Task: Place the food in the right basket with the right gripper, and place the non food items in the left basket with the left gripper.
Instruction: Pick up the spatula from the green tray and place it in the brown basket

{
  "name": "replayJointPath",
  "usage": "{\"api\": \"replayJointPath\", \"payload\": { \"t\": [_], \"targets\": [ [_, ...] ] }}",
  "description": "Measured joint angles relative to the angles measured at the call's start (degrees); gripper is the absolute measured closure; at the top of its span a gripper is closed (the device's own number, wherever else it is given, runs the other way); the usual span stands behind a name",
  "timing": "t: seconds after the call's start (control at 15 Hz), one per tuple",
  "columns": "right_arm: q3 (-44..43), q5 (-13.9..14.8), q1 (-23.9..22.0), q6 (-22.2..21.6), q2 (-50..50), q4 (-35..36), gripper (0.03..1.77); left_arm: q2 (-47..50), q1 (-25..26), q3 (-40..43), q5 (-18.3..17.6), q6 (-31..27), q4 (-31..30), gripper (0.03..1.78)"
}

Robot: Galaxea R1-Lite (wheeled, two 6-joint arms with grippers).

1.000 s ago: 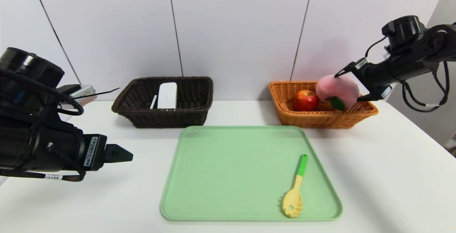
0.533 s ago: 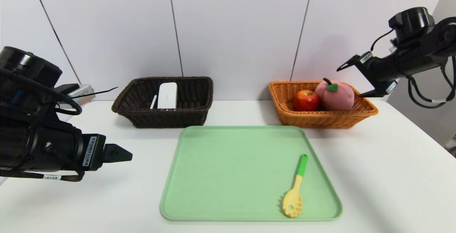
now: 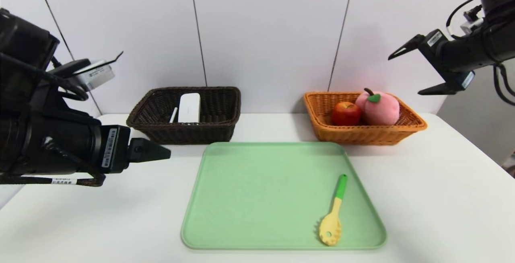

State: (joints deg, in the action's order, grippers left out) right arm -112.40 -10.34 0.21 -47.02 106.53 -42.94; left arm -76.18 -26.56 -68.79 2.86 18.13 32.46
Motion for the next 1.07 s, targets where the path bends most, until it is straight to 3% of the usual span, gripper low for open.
{"api": "replayJointPath", "payload": {
  "t": [0.13,0.27,0.4,0.53,0.6,0.73,1.07],
  "targets": [
    [-0.01,1.55,2.18,0.33,-3.86,-5.74,0.11,-1.57,-4.85,-4.14,1.01,1.44,0.80,0.12],
    [0.85,4.61,3.58,4.02,-7.01,-11.63,0.11,-4.19,-9.81,-7.19,2.80,2.46,1.07,0.12],
    [4.02,10.09,4.01,11.69,-10.20,-15.91,0.11,-7.42,-14.73,-9.37,4.22,4.22,1.10,0.12],
    [7.85,17.94,4.11,20.72,-13.62,-15.85,0.11,-11.11,-18.66,-12.30,4.68,6.49,1.13,0.12],
    [9.01,20.20,4.17,25.11,-15.49,-15.56,0.11,-13.24,-20.61,-14.42,4.84,7.31,1.27,0.12],
    [10.36,20.61,4.22,30.79,-18.53,-15.71,0.11,-17.76,-23.93,-20.02,5.12,7.64,2.68,0.12],
    [15.04,20.31,4.17,31.23,-22.27,-15.71,0.11,-32.45,-27.67,-38.71,5.05,7.28,11.39,0.12]
  ]
}}
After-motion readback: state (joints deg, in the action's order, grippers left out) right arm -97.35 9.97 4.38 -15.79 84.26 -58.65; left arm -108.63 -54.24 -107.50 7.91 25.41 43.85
